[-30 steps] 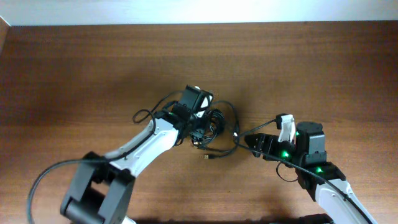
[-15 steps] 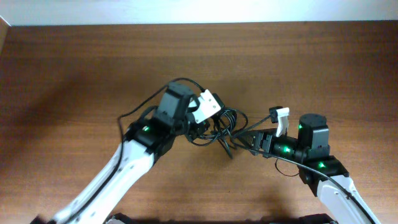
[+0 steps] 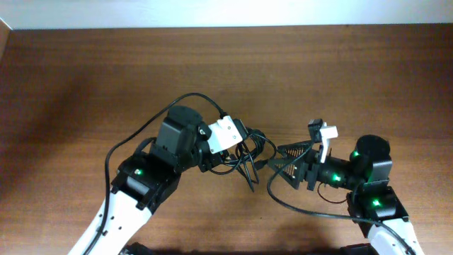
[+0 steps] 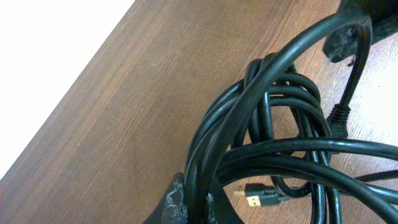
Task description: Untangle cables
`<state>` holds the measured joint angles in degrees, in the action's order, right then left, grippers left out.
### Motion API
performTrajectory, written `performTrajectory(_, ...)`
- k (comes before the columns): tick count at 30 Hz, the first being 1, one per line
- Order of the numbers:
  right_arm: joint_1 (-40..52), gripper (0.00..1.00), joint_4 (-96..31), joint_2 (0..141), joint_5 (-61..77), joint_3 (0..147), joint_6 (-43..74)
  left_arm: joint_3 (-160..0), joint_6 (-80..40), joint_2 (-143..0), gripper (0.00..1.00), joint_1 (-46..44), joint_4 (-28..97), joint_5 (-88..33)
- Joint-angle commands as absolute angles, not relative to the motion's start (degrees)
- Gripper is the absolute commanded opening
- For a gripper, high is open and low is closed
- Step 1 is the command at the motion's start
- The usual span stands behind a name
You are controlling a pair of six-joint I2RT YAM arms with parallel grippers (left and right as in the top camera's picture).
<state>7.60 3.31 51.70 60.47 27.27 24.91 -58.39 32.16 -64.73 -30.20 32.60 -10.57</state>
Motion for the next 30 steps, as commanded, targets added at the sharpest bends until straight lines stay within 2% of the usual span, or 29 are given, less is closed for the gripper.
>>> performTrajectory(1,7.5,0.79,4.3,50.1,62.4,28.6,26.0,-59.1,30.8,-63.6,0.00,-30.2,31.7,-11.8)
performTrajectory(11,7.5,0.80,15.2,49.8,66.3,28.6,41.7,-59.1,-0.6,-63.6,0.00,-30.2,18.7,-11.2)
performTrajectory(18,7.5,0.86,15.3,49.8,66.9,28.6,42.5,-59.1,-18.8,-63.7,0.00,-30.2,18.5,-11.2)
performTrajectory(21,7.5,0.87,15.2,49.8,66.9,28.6,42.5,-59.1,-22.0,-63.7,0.00,-30.2,18.5,-9.9)
performTrajectory(25,7.5,0.88,15.3,49.8,66.9,28.6,42.5,-59.1,-39.3,-63.7,0.00,-30.2,21.1,1.0)
performTrajectory(27,7.5,0.94,15.3,49.8,66.9,28.6,42.5,-59.1,-47.1,-63.7,0.00,-30.2,22.9,2.9)
performTrajectory(30,7.5,0.97,15.3,49.8,66.6,28.6,42.5,-59.1,-63.2,-63.8,0.00,-30.2,26.8,2.8)
